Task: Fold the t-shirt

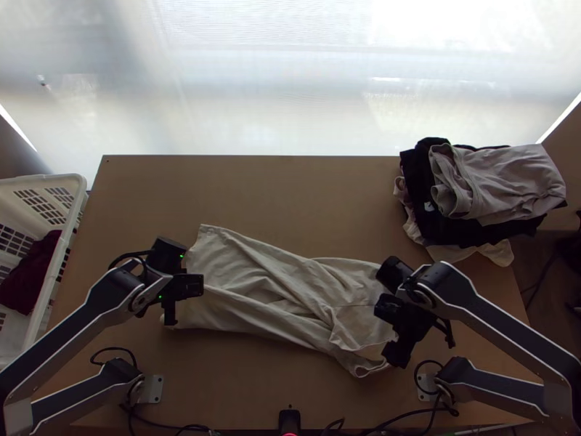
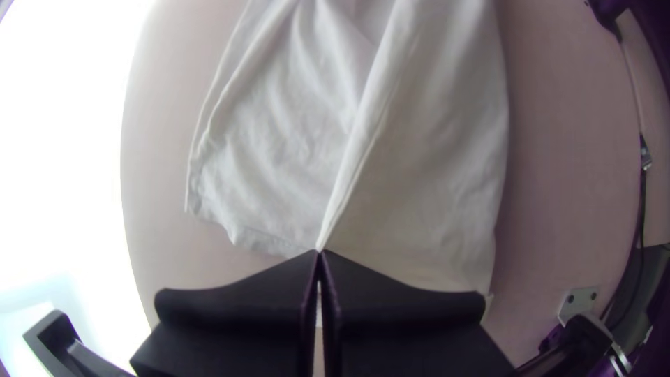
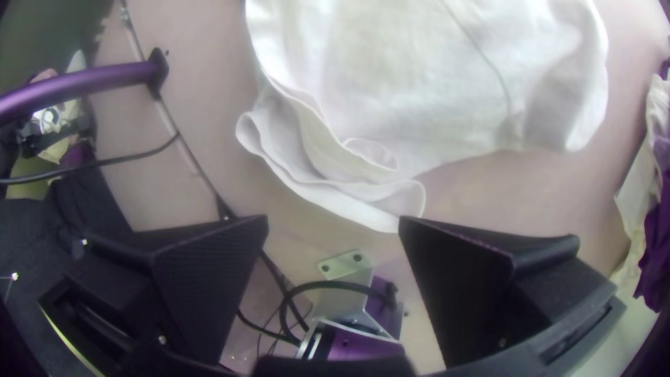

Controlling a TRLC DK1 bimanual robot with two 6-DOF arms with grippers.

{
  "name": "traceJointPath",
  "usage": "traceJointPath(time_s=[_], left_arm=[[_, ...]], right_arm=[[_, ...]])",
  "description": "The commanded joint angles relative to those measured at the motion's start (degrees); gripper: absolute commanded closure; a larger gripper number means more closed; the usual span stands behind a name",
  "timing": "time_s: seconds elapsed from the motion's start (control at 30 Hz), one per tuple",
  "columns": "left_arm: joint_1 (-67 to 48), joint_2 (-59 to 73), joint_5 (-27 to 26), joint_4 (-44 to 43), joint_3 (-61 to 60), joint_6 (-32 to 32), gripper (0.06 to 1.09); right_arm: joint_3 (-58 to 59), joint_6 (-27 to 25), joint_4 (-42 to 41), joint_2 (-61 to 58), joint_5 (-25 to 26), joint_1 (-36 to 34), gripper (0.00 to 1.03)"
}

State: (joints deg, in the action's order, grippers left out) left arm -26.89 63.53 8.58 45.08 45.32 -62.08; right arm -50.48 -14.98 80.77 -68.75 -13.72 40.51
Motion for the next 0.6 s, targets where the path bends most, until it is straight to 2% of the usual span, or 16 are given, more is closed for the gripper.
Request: traceJointPath(time_s=[0.0,0.1,0.3,0.47,0.57], left_arm=[[2.2,-4.29,-0.14,5.19,4.95,0.74,1.05],[2.37,-6.4,-0.14,6.95,5.66,0.82,1.05],[4.57,-5.52,-0.14,6.34,4.25,-1.28,1.05],[9.23,-2.97,-0.14,4.31,5.92,-5.15,1.05],[12.04,-2.0,-0.49,4.4,9.0,-5.68,1.05]], right_arm=[[-1.03,0.39,-2.64,-5.96,-0.17,4.75,0.15],[-4.37,1.1,-2.99,-8.33,-0.35,5.54,0.15],[-15.18,1.71,-1.76,-11.41,-1.75,13.28,0.15],[-16.23,-1.19,-3.25,-15.36,-2.46,18.46,0.15],[-15.09,-2.16,-5.27,-18.35,-2.46,18.29,0.15]])
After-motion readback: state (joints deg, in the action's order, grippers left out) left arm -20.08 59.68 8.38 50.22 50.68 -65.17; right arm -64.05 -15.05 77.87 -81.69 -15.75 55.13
